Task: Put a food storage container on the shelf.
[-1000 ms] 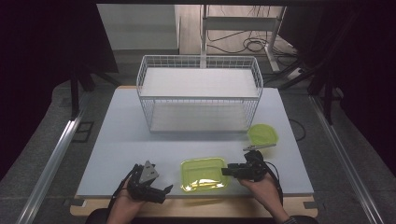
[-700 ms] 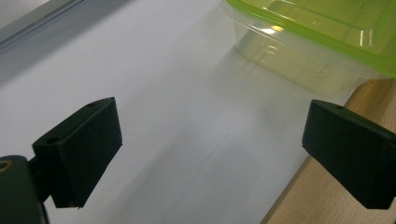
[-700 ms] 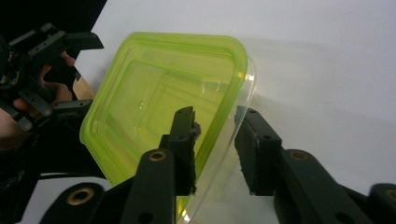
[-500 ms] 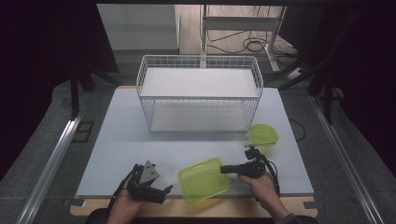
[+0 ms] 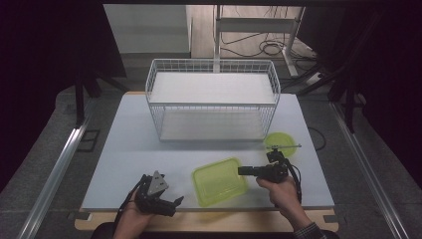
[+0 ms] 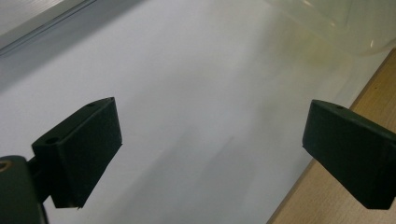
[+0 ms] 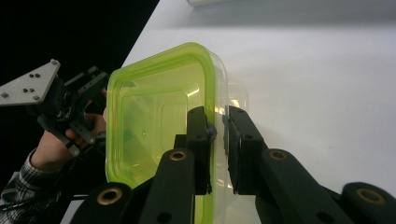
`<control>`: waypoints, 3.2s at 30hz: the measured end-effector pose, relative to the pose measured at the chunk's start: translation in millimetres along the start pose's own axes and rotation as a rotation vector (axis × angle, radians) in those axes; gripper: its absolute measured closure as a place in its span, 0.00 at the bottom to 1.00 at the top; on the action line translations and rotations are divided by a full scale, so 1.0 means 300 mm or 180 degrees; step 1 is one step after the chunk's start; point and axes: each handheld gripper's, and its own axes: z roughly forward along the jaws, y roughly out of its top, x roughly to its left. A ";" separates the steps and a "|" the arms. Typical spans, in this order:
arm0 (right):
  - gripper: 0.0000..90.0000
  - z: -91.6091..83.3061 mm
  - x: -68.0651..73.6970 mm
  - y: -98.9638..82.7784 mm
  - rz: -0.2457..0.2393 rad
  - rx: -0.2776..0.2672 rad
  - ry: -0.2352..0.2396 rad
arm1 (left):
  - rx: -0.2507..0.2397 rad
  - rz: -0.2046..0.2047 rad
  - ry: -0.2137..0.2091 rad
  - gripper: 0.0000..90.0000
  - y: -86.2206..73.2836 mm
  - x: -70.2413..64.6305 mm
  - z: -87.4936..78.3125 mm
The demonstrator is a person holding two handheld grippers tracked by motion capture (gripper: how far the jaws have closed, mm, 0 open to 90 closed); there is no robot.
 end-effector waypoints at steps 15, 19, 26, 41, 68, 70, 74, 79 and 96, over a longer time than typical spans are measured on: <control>0.88 -0.037 0.026 0.082 -0.0132 -0.0235 -0.0011 | 0.0005 0.0008 0.0014 0.05 0.000 0.000 0.001; 0.88 -0.043 0.028 0.108 -0.0139 -0.0297 -0.0007 | 0.0000 0.0003 0.0014 0.05 -0.001 0.001 0.001; 0.88 -0.054 0.038 0.146 -0.0148 -0.0392 0.0011 | 0.0002 0.0007 0.0014 0.05 -0.001 0.000 0.002; 0.88 -0.070 0.081 0.240 -0.0212 -0.0519 0.0006 | -0.0123 -0.0115 -0.0061 0.03 -0.003 0.014 -0.005; 0.88 -0.121 0.193 0.431 -0.0394 -0.0807 0.0047 | -0.0262 -0.0172 -0.0121 0.02 -0.003 0.022 -0.012; 0.88 -0.127 0.199 0.448 -0.0401 -0.0832 0.0034 | -0.0280 -0.0172 -0.0136 0.02 -0.003 0.024 -0.014; 0.88 -0.137 0.209 0.481 -0.0417 -0.0898 -0.0005 | -0.0328 -0.0195 -0.0165 0.02 -0.003 0.026 -0.016; 0.88 -0.146 0.219 0.518 -0.0426 -0.0943 -0.0045 | -0.0330 -0.0193 -0.0167 0.02 -0.004 0.026 -0.016; 0.88 -0.139 0.237 0.656 -0.0437 -0.1011 -0.0245 | -0.0296 -0.0177 -0.0156 0.02 -0.005 0.025 -0.012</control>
